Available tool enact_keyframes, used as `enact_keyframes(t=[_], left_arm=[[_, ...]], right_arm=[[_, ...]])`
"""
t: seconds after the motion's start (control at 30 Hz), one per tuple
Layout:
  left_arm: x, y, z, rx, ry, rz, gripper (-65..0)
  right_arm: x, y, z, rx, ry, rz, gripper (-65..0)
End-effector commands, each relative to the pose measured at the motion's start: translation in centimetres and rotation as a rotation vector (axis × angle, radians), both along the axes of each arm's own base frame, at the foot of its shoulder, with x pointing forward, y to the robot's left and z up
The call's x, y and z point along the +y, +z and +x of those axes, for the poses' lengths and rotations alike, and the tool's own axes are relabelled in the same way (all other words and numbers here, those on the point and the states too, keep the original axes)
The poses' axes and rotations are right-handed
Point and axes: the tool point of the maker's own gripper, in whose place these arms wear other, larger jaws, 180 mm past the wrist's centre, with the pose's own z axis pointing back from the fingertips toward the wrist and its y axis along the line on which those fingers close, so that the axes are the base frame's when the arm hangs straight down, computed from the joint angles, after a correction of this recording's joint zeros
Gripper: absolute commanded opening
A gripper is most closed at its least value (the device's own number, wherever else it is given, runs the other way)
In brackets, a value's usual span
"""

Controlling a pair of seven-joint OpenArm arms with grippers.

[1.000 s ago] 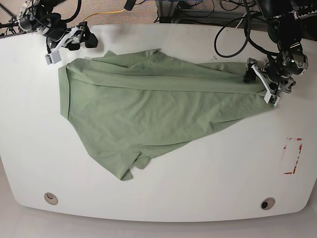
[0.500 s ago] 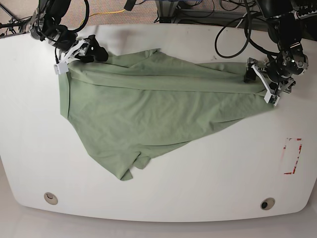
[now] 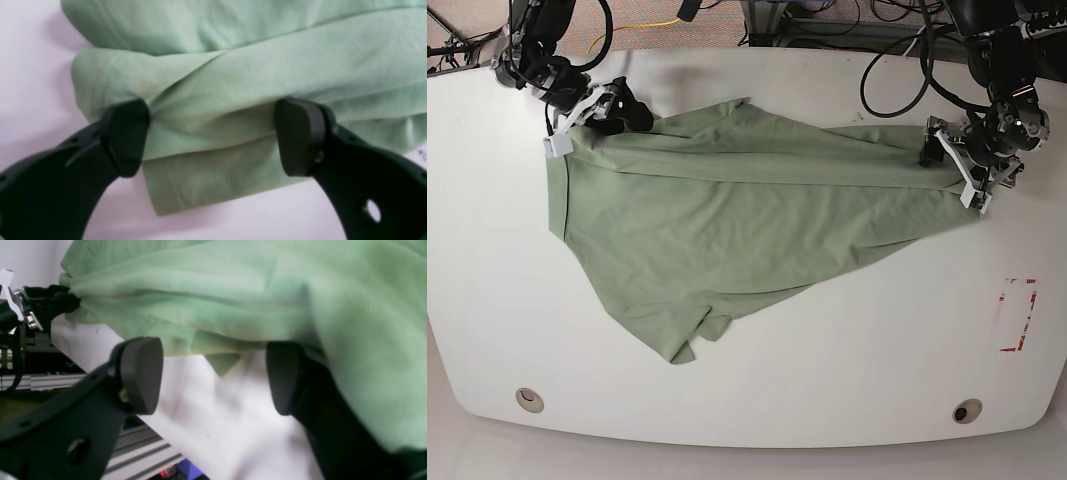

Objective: Fold the T-shirt properly

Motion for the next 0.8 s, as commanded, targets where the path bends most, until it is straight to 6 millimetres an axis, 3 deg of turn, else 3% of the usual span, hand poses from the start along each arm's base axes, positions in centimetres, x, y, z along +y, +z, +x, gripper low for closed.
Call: enact_keyframes(t=[0.0, 0.27, 0.5, 0.77], left_arm=[[0.5, 0.8, 0.5, -0.021, -0.004, 0.018, -9.6], [0.4, 0.7, 0.5, -0.019, -0.005, 0.016, -9.6], [0.3, 0.8, 0.6, -0.023, -0.006, 0.017, -9.6], [0.4, 0.9, 0.6, -0.023, -0.006, 0.018, -9.6]], right_arm=[[0.1, -1.0, -1.5, 0.067, 0.039, -0.046, -18.4], [1.1, -0.5, -2.6, 0.072, 0.104, -0.101, -18.4], [2.8, -0.6, -0.8, 0.111, 0.004, -0.04, -18.4], [2.9, -0.4, 0.4, 0.14, -0.059, -0.005, -18.4]])
